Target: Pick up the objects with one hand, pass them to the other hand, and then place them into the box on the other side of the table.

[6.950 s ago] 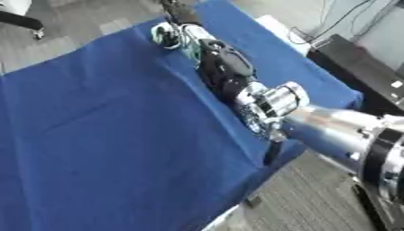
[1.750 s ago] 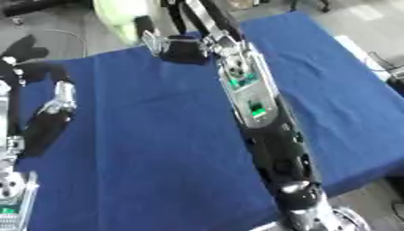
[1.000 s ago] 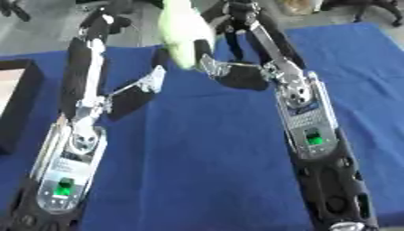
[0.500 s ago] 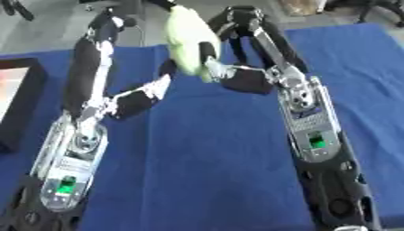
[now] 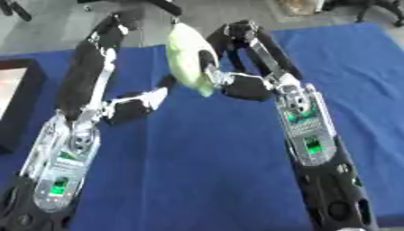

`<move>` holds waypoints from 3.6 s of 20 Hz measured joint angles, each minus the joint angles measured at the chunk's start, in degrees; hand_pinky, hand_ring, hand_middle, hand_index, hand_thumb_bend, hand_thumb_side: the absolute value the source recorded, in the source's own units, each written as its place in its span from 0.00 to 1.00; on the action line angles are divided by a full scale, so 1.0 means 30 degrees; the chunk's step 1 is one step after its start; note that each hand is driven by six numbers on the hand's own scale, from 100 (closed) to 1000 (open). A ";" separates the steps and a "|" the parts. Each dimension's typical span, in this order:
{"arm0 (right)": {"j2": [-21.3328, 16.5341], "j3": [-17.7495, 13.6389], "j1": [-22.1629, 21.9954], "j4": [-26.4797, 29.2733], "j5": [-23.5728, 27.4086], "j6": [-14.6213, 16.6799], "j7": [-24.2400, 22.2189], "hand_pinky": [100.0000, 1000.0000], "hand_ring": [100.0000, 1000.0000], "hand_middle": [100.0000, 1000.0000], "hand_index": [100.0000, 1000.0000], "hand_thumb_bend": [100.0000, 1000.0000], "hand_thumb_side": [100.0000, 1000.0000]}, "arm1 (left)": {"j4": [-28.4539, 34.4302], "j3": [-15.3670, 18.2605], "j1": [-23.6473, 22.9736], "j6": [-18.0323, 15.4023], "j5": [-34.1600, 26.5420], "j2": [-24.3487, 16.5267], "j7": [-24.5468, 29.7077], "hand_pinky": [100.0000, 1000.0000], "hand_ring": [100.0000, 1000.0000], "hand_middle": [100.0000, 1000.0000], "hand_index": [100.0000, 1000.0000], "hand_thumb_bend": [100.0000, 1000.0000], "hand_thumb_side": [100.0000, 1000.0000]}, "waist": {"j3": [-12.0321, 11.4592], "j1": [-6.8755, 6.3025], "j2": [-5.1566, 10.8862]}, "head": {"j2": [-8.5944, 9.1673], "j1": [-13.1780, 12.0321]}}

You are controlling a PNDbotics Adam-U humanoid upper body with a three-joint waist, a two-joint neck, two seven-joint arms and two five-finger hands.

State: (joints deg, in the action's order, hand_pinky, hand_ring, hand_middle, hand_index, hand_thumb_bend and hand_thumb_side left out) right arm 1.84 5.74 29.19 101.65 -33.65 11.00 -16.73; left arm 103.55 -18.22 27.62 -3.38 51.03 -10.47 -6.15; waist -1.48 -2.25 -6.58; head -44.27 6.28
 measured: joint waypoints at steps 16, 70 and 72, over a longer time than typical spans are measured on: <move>0.0000 -0.0073 -0.0004 0.0000 0.0062 -0.0039 -0.0100 0.59 0.05 0.00 0.06 0.00 0.35 | 0.0010 -0.0003 -0.0001 -0.0336 -0.0222 -0.0186 0.1055 0.80 0.76 0.79 0.96 0.42 0.09 | 0.0036 0.0000 0.0000 | 0.0000 0.0007; -0.0018 0.0659 0.0572 -0.0118 0.1465 0.0295 -0.1692 0.75 0.33 0.28 0.62 0.00 0.29 | -0.0920 -0.1530 0.1539 -0.1050 -0.0679 0.0311 -0.0399 0.27 0.13 0.03 0.33 0.00 0.32 | 0.0213 0.0001 0.0000 | 0.0000 0.0221; -0.0101 0.0498 0.0771 -0.0105 0.1548 0.0493 -0.2294 0.78 0.38 0.40 0.74 0.00 0.28 | -0.0921 -0.1506 0.1529 -0.1034 -0.0679 0.0298 -0.0560 0.27 0.13 0.03 0.33 0.00 0.32 | 0.0219 0.0001 0.0000 | 0.0000 0.0252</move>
State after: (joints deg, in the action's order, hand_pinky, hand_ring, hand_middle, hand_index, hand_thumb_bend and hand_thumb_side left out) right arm 1.53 7.24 31.51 101.33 -29.01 12.48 -23.61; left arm 100.78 -22.73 32.21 -6.48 48.99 -9.57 -7.83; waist -0.82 -2.25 -6.58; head -44.27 7.03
